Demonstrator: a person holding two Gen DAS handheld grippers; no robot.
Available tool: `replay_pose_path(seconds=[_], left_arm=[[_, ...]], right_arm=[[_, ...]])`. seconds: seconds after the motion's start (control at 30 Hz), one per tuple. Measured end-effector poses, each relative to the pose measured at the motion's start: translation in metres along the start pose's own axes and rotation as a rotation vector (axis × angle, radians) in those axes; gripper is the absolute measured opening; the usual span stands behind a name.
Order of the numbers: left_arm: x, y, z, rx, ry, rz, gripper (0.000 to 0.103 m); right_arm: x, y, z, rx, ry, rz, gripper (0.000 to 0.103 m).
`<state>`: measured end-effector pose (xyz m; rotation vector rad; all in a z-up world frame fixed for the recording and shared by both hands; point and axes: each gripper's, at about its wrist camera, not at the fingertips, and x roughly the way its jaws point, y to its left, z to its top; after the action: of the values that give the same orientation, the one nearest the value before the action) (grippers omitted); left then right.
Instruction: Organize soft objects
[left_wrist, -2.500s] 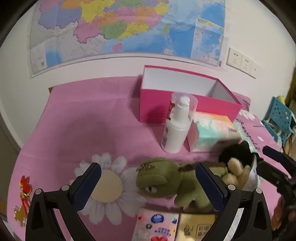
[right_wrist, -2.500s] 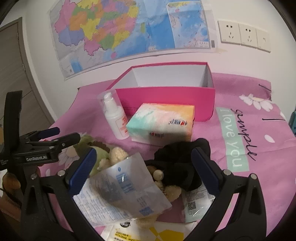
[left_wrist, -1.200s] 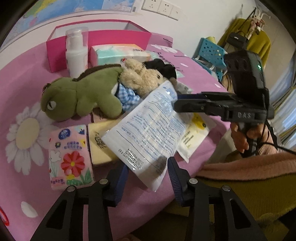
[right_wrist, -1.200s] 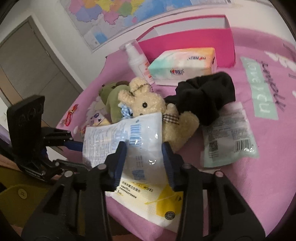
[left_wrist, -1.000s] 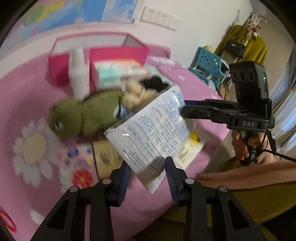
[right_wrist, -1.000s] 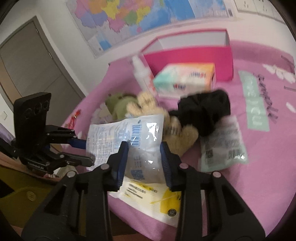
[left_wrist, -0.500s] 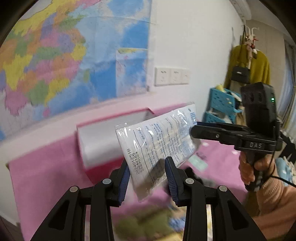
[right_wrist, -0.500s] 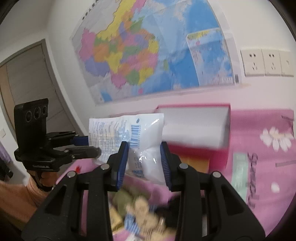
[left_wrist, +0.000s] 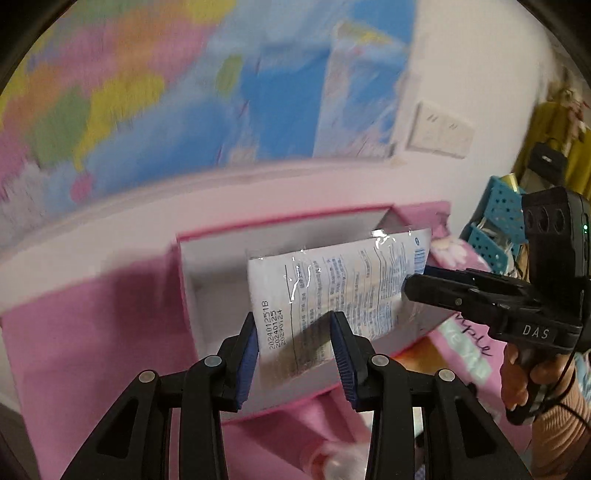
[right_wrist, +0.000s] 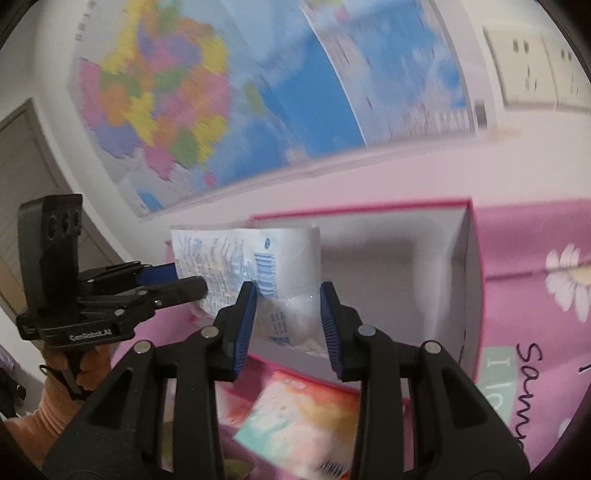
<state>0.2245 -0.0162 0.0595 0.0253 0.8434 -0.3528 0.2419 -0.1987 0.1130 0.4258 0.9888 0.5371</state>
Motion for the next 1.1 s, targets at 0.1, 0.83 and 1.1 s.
replay_pose_path(seconds=[0.1, 0.83, 1.1], left_arm=[[0.026, 0.011, -0.007, -0.04, 0.068, 0.007, 0.038], [0.007, 0.029, -0.034, -0.162, 0.116, -0.056, 0.034], [0.006, 0.03, -0.035, -0.178, 0.11, -0.06, 0.034]], right_arm=[[0.018, -0.019, -0.006, 0.054, 0.05, -0.033, 0.04], [-0.025, -0.051, -0.005, 0.059, -0.127, -0.224, 0.047], [-0.019, -0.063, -0.007, 0.099, -0.118, -0.173, 0.047]])
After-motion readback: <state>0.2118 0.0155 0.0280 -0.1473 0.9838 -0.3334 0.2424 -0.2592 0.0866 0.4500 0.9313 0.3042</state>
